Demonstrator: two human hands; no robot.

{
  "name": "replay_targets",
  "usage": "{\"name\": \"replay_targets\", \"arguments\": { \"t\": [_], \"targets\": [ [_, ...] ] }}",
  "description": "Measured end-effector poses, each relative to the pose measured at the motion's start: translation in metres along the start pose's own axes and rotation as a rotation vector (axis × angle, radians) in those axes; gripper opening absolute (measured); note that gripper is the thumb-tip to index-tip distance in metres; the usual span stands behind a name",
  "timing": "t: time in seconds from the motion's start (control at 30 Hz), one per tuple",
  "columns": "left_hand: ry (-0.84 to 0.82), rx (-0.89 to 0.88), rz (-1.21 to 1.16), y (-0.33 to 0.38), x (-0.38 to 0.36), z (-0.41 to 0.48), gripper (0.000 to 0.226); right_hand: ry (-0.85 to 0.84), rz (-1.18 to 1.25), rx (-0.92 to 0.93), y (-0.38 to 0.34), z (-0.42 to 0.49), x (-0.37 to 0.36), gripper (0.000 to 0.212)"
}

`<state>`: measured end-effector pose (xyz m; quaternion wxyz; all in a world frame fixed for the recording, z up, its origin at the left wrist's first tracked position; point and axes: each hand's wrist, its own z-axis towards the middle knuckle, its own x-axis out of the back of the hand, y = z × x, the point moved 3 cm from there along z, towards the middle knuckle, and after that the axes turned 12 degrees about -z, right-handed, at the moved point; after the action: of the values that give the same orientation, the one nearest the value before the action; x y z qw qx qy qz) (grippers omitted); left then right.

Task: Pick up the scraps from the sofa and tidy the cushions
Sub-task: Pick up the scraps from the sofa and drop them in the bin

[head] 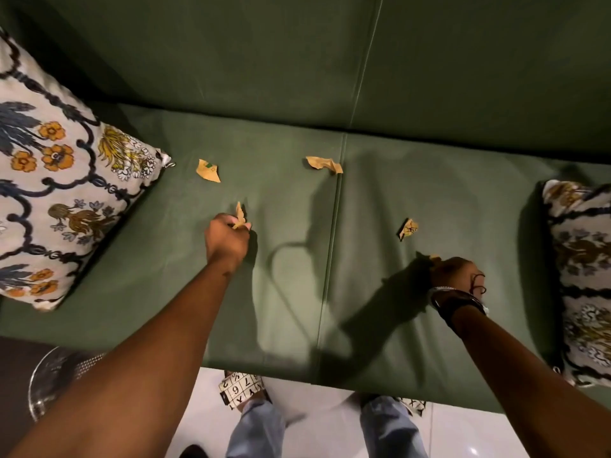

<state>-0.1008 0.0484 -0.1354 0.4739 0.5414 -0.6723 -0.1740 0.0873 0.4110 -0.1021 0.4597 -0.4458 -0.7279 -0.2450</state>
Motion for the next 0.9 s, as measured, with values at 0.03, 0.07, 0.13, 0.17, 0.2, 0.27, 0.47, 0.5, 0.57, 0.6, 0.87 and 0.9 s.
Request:
{"name": "replay_targets", "arguments": {
  "t": [0.03, 0.07, 0.13, 0.17, 0.2, 0.27, 0.47, 0.5, 0.57, 0.6, 0.87, 0.9],
  "targets": [
    [-0.005, -0.013, -0.007, -0.002, 0.002, -0.006, 0.019, 0.002, -0.014, 0.032, 0.002, -0.004, 0.001, 0.029],
    [-0.012, -0.027, -0.03, -0.006, 0.005, -0.013, 0.021, 0.013, -0.016, 0.072, 0.003, -0.009, 0.003, 0.028],
    [-0.007, -0.078, -0.133, -0.014, 0.012, -0.035, 0.027, 0.056, 0.023, 0.172, 0.004, -0.025, 0.006, 0.021],
    [0.011, -0.112, -0.2, -0.019, 0.02, -0.049, 0.031, 0.083, 0.051, 0.248, 0.0, -0.036, 0.007, 0.017],
    [0.034, -0.136, -0.257, -0.025, 0.03, -0.063, 0.036, 0.107, 0.085, 0.324, -0.008, -0.051, 0.006, 0.015],
    [0.097, -0.099, -0.342, -0.045, 0.058, -0.091, 0.039, 0.177, 0.15, 0.498, -0.033, -0.09, -0.001, 0.013],
    [0.425, 0.095, -0.474, -0.132, 0.186, -0.134, 0.009, -0.16, 0.323, 0.937, -0.156, -0.256, -0.095, 0.023],
    [0.502, 0.133, -0.484, -0.149, 0.212, -0.133, 0.006, -0.259, 0.301, 0.99, -0.178, -0.286, -0.119, 0.019],
    [0.614, 0.209, -0.496, -0.182, 0.261, -0.125, 0.011, -0.412, 0.181, 1.081, -0.221, -0.344, -0.167, 0.015],
    [0.631, 0.241, -0.478, -0.198, 0.283, -0.119, 0.013, -0.472, 0.115, 1.129, -0.242, -0.371, -0.19, 0.017],
    [0.538, 0.484, -0.361, -0.282, 0.366, -0.068, 0.033, -0.704, -0.095, 1.318, -0.326, -0.45, -0.303, 0.032],
    [0.561, 0.492, -0.275, -0.281, 0.368, -0.067, 0.031, -0.648, -0.102, 1.323, -0.323, -0.445, -0.301, 0.03]
  ]
}}
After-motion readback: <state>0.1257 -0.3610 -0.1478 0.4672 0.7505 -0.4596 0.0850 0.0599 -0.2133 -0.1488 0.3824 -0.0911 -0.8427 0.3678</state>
